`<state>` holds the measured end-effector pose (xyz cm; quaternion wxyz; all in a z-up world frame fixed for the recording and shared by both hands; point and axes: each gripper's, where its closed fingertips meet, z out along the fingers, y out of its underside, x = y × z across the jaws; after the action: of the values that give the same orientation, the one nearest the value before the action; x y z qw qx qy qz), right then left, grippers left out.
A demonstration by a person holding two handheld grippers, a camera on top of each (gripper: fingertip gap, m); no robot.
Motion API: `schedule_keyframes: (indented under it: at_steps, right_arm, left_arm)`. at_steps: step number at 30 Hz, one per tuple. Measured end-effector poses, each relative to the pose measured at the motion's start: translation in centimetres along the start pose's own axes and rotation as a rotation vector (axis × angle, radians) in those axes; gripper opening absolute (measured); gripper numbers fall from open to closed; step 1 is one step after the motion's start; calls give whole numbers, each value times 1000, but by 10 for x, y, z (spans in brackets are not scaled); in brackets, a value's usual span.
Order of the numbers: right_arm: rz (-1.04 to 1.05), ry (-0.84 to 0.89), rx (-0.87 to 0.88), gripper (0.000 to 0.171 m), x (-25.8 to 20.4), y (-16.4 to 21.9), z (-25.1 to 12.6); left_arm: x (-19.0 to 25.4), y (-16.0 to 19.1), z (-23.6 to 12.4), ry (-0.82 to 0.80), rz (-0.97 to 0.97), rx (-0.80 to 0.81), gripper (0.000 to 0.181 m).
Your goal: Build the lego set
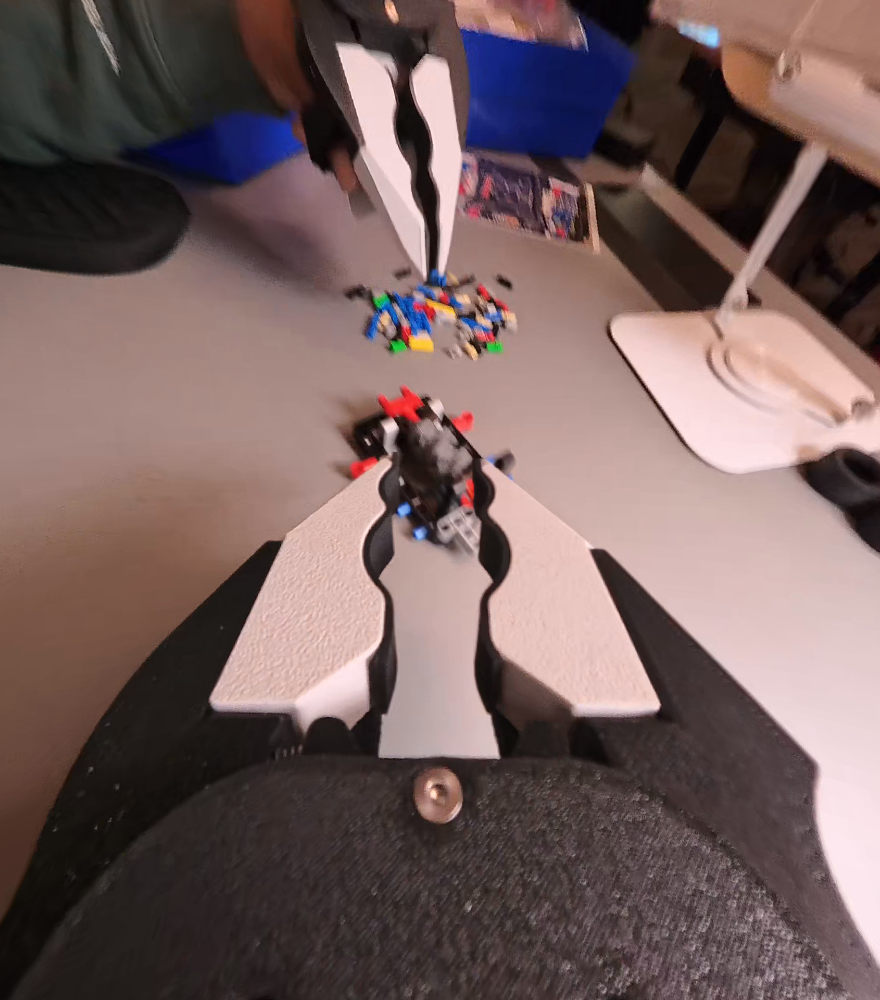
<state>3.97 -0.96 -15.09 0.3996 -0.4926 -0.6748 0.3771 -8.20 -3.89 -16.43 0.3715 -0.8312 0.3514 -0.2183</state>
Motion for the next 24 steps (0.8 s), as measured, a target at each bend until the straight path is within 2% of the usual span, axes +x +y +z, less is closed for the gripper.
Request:
schedule_keyframes:
  at_steps: [2,4,6,9,12,14,17,19,20,21,24]
  right_arm:
    - [-52,-18,62,19,-15,-18,7]
    - [-81,-59,73,23,-33,-25,17]
    - [-100,-98,62,28,-47,-24,25]
    - [-108,-162,52,28,-64,-17,32]
    - [-145,-189,36,18,-76,-11,35]
    - [-175,-224,32,4,-85,-10,34]
    - [-166,-256,45,2,-90,-13,31]
    - [-190,-259,15,0,-88,-9,28]
    - [-206,-247,-15,0,-82,-3,25]
    - [-205,-245,-56,0,-76,6,21]
    - [-191,-186,-201,0,-47,41,6]
  left_arm:
    - [29,-12,8,70,-6,59,3]
    - [55,-17,21,125,23,61,3]
    - [76,-16,35,171,70,23,3]
    - [100,-16,47,220,125,-14,3]
    - [110,-13,52,238,147,-37,3]
    - [117,-12,52,264,139,-34,3]
    - [122,-14,48,290,105,10,3]
    - [107,-12,41,207,94,20,7]
    - [90,-10,33,124,95,18,18]
    - [70,-6,21,31,86,23,22]
    - [19,20,-16,-158,12,30,17]
